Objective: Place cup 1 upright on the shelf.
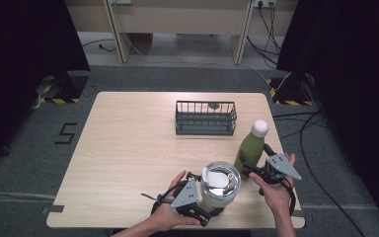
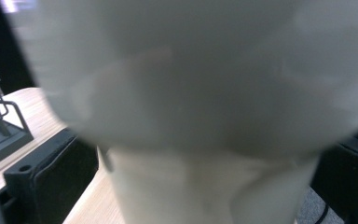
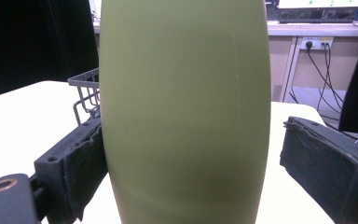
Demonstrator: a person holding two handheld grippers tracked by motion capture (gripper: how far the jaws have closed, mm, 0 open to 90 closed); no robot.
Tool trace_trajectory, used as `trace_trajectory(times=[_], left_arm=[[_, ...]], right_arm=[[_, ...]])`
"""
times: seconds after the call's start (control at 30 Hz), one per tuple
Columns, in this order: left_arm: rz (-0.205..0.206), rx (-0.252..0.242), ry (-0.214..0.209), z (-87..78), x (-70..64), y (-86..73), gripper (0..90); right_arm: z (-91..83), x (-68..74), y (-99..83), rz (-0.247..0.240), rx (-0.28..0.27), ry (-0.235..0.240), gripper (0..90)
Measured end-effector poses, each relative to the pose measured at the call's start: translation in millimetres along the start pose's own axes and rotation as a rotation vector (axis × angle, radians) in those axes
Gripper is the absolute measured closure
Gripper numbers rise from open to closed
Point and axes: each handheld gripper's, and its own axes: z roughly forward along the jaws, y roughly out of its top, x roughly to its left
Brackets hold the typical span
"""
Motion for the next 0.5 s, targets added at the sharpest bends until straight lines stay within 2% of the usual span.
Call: trace_trajectory(times=[0.27,0.37,0.5], left_arm=[[0.019,-0.008,0.003,8.3,-0.8,-2.4,0.0],[0.024,-0.017,-0.001,8.7,-1.8,-3.1,6.2],[0.012,-0.015,-0.005,8.4,-0.9,-2.7,7.2]], right_arm=[[0.6,0.2,-0.8,0.005,0.002,0.001,9.5],[0.7,0.0,-1.1,0.008,0.002,0.001,9.5],[0.5,0.1,-1.1,0.004,0.002,0.000,9.6]])
